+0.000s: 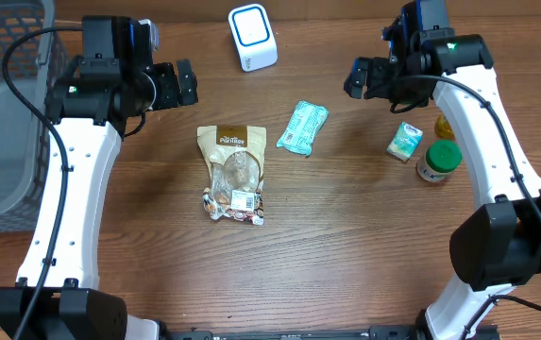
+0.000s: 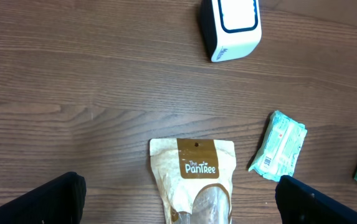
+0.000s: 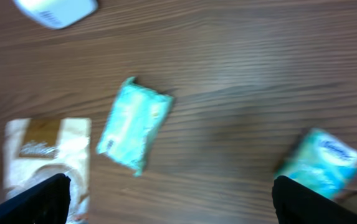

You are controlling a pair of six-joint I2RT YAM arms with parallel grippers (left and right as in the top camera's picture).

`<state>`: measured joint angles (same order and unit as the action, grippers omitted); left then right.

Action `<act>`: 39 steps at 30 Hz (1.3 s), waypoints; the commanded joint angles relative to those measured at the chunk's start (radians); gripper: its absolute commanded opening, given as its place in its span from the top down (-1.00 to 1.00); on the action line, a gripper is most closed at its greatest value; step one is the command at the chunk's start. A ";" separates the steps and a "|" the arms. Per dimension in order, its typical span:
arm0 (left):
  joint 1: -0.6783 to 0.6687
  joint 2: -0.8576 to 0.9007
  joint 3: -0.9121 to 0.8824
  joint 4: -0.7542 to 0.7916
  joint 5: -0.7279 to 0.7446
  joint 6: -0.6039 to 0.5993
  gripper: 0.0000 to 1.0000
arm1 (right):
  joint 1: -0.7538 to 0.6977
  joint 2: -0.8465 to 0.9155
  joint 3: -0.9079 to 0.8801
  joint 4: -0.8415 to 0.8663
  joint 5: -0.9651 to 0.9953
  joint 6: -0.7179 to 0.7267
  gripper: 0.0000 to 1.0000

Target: Scan the item barcode

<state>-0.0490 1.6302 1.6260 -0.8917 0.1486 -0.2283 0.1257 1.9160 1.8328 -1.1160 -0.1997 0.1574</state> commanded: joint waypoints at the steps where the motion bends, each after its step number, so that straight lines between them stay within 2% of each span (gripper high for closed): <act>1: -0.004 0.000 0.013 0.002 -0.002 0.023 -0.99 | -0.001 -0.006 0.014 0.032 -0.201 0.005 -1.00; 4: -0.004 0.000 0.013 0.002 -0.002 0.023 -0.99 | 0.010 0.011 0.012 0.039 -0.222 0.079 -0.89; 5: -0.004 0.000 0.013 0.002 -0.002 0.023 -0.99 | 0.016 0.018 0.009 0.041 -0.220 0.079 -0.76; 6: -0.004 0.000 0.013 0.002 -0.002 0.023 -0.99 | 0.025 0.024 0.001 0.048 -0.213 0.079 -0.52; 7: -0.004 0.000 0.012 0.002 -0.002 0.023 -0.99 | 0.034 0.029 -0.009 0.058 -0.204 0.080 -0.36; 8: -0.004 0.000 0.013 0.002 -0.002 0.023 -0.99 | 0.059 0.039 -0.039 0.097 -0.186 0.081 -0.05; 9: -0.004 0.000 0.013 0.002 -0.002 0.023 -0.99 | 0.074 0.045 -0.056 0.122 -0.168 0.083 0.13; 10: -0.004 0.000 0.013 0.002 -0.002 0.023 -0.99 | 0.086 0.051 -0.070 0.144 -0.150 0.083 0.19; 12: -0.004 0.000 0.013 0.002 -0.002 0.023 -0.99 | 0.116 0.070 -0.099 0.198 -0.095 0.089 0.17; 14: -0.004 0.000 0.013 0.002 -0.002 0.023 -0.99 | 0.141 0.092 -0.116 0.243 -0.038 0.117 -0.08; 15: -0.004 0.000 0.013 0.002 -0.002 0.023 -0.99 | 0.151 0.102 -0.119 0.264 -0.015 0.124 -0.13; 19: -0.004 0.000 0.013 0.002 -0.002 0.023 -0.99 | 0.190 0.155 -0.121 0.361 0.072 0.124 -0.25; 28: -0.004 0.000 0.013 0.002 -0.002 0.023 -0.99 | 0.209 0.267 -0.121 0.529 0.121 0.124 -0.12; 35: -0.004 0.000 0.013 0.002 -0.002 0.023 -0.99 | 0.209 0.344 -0.126 0.500 0.121 0.124 -0.11; 39: -0.004 0.000 0.013 0.002 -0.002 0.023 -0.99 | 0.209 0.367 -0.126 0.448 0.121 0.124 -0.03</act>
<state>-0.0490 1.6302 1.6260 -0.8917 0.1486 -0.2283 0.3344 2.2646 1.7134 -0.6384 -0.0891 0.2764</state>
